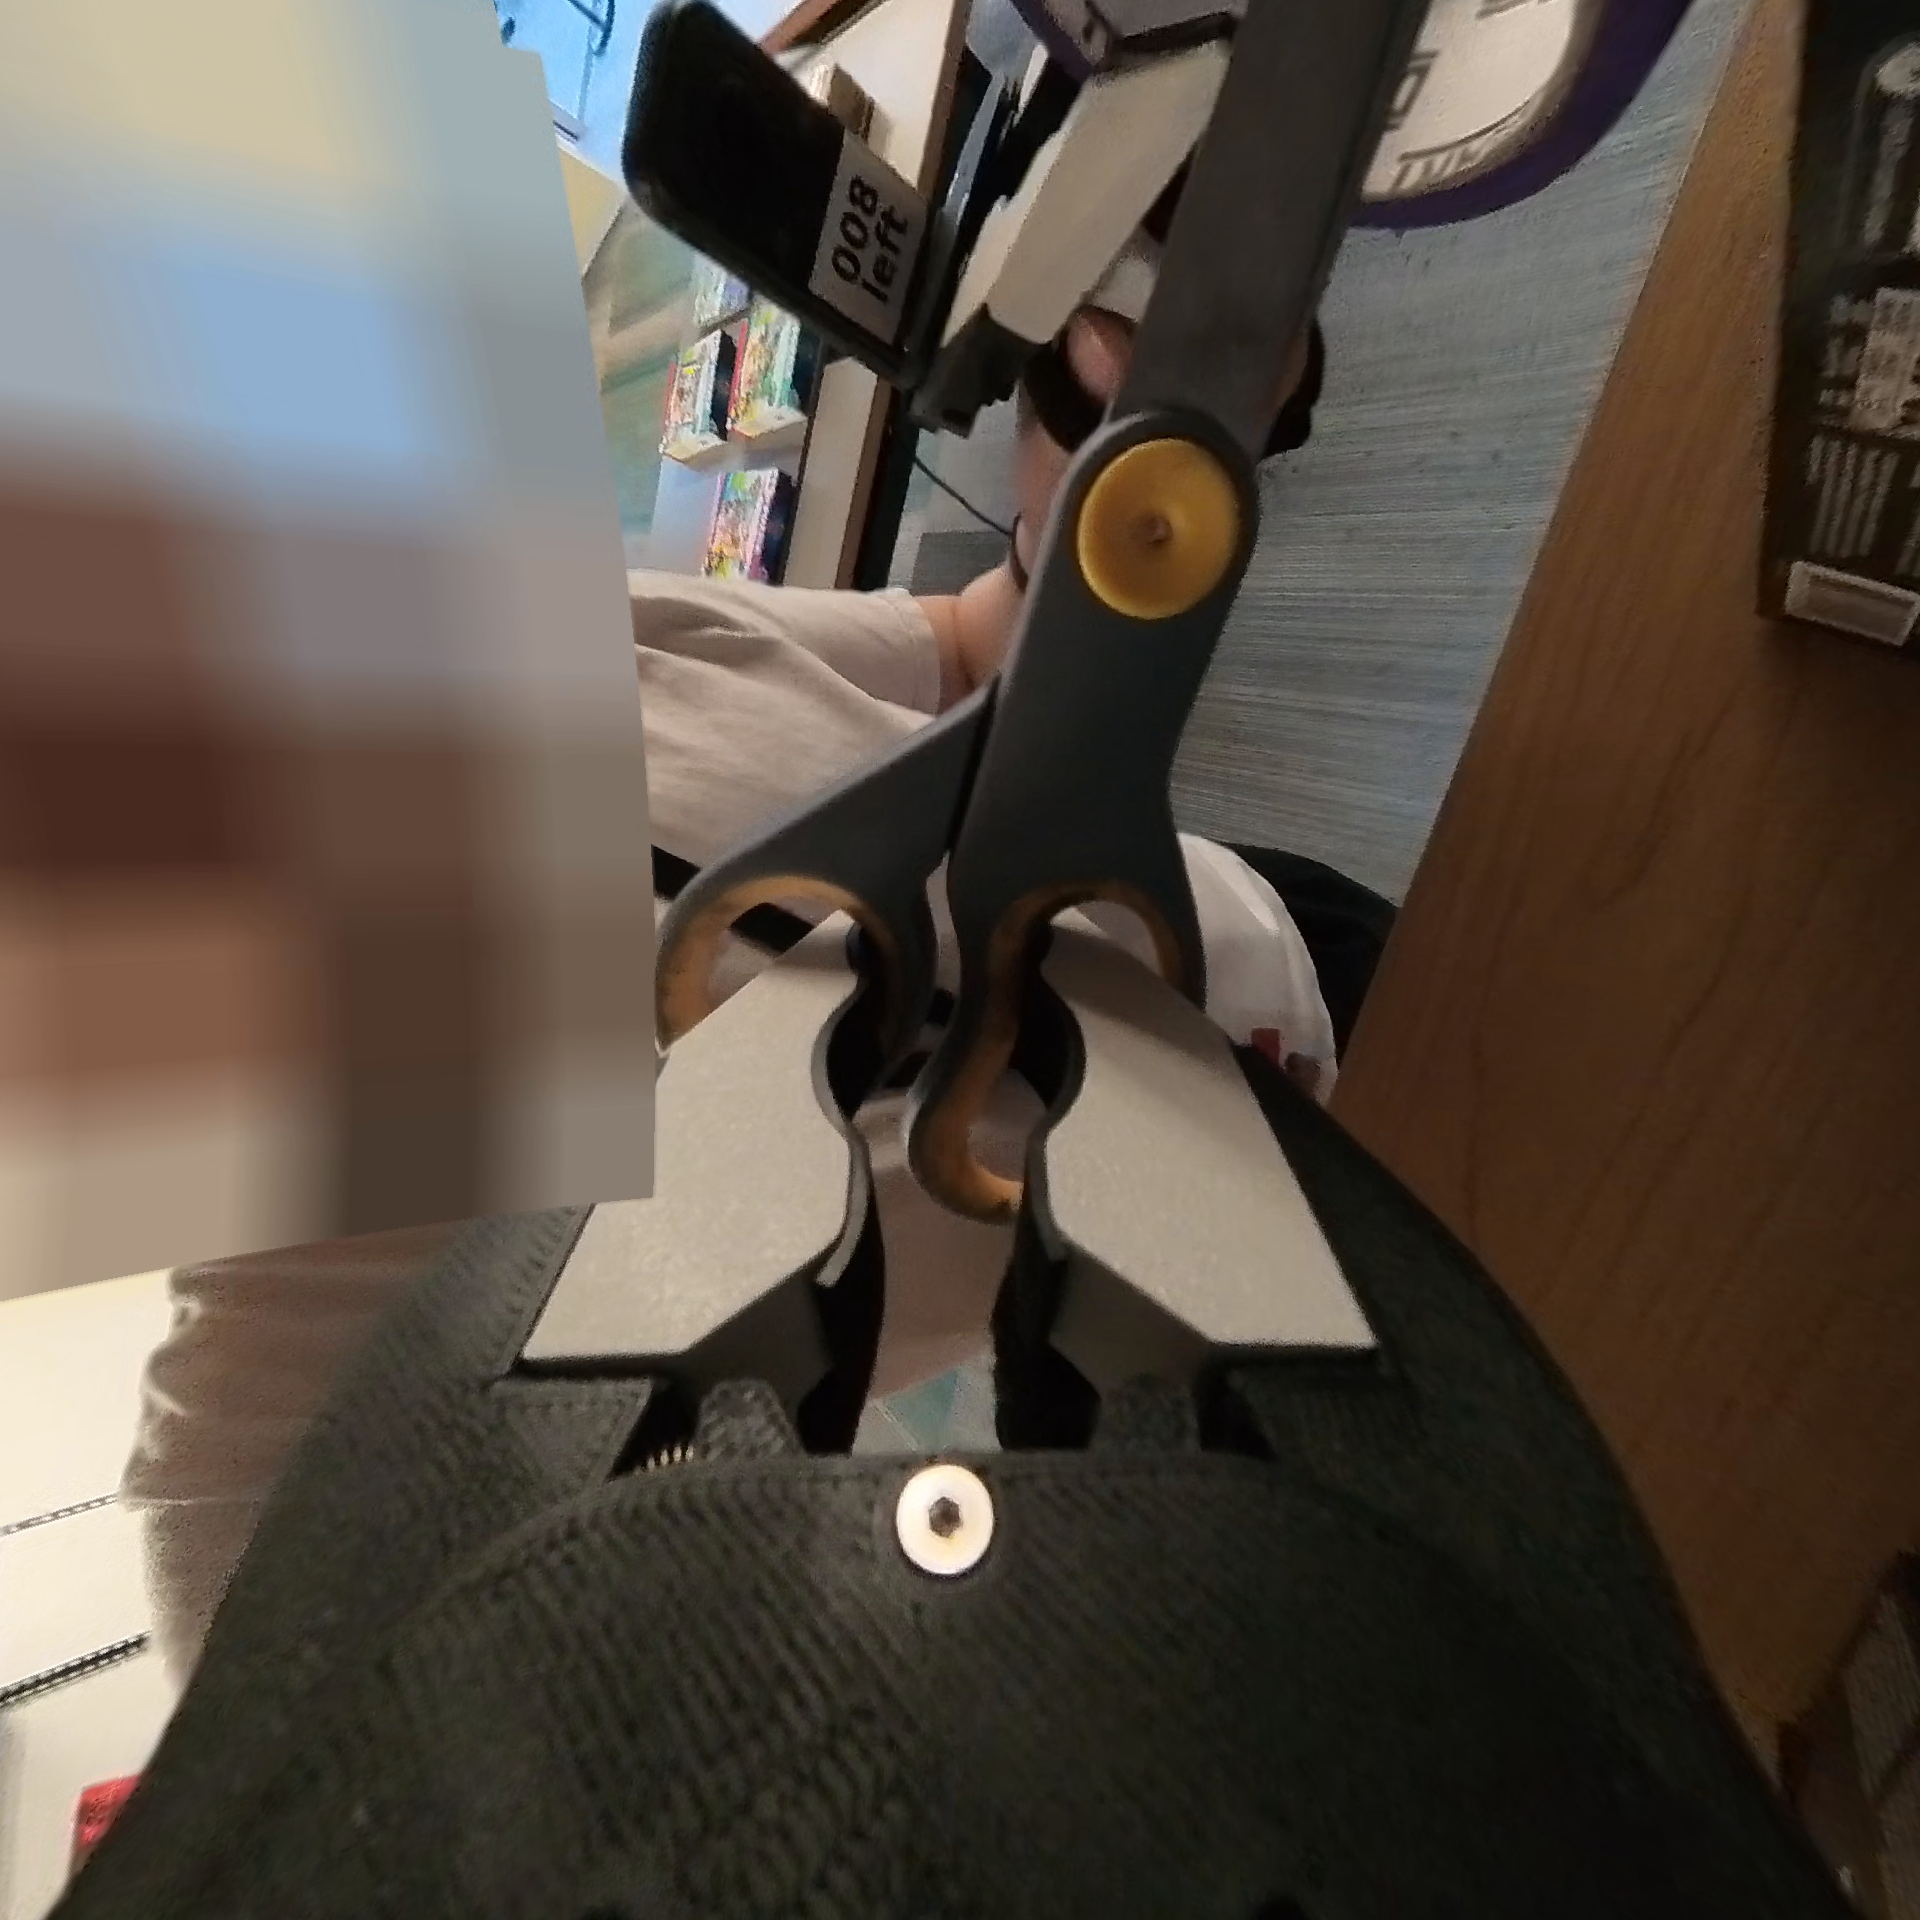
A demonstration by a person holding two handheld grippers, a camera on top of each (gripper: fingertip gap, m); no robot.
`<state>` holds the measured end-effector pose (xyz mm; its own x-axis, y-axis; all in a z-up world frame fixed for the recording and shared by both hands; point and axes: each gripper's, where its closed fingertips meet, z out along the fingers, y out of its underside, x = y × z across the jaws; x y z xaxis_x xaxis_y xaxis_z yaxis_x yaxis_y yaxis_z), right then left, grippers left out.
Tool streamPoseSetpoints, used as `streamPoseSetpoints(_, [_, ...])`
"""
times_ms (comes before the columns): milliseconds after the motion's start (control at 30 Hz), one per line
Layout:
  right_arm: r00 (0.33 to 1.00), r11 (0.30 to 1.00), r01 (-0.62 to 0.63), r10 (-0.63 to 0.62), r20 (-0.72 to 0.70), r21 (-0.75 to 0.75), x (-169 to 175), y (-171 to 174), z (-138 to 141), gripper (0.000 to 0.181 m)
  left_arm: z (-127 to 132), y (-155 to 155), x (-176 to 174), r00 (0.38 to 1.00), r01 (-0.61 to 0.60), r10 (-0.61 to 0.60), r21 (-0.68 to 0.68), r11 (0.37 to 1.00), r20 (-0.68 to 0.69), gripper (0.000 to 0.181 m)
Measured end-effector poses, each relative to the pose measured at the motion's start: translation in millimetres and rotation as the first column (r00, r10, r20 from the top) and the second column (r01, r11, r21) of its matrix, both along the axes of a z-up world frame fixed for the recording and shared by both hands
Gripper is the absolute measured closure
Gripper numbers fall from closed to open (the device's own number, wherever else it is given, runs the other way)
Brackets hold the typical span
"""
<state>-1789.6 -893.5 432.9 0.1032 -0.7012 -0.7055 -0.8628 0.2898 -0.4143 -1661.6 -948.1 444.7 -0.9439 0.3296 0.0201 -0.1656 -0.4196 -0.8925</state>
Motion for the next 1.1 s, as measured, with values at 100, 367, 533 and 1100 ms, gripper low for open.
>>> streamPoseSetpoints(100, [0.999,0.998,-0.039,0.038,-0.025,-0.046,-15,11,-15,0.162,-12,17,-7,0.992,0.103,-0.100,0.029,0.994,-0.074,0.155])
streamPoseSetpoints(367, [0.984,0.968,0.148,-0.164,-0.067,-0.205,-66,32,-62,0.162,-53,38,-44,0.895,0.431,-0.387,0.210,0.877,-0.219,0.155])
streamPoseSetpoints(533, [0.891,0.881,0.269,-0.381,-0.248,-0.389,-121,27,-127,0.162,-78,30,-83,0.688,0.717,-0.563,0.314,0.622,-0.457,0.155])
streamPoseSetpoints(1100, [0.770,0.478,0.237,-0.623,-0.137,-0.846,-203,-36,-137,0.137,-127,25,-165,0.630,0.746,-0.335,0.427,0.511,-0.700,0.155])
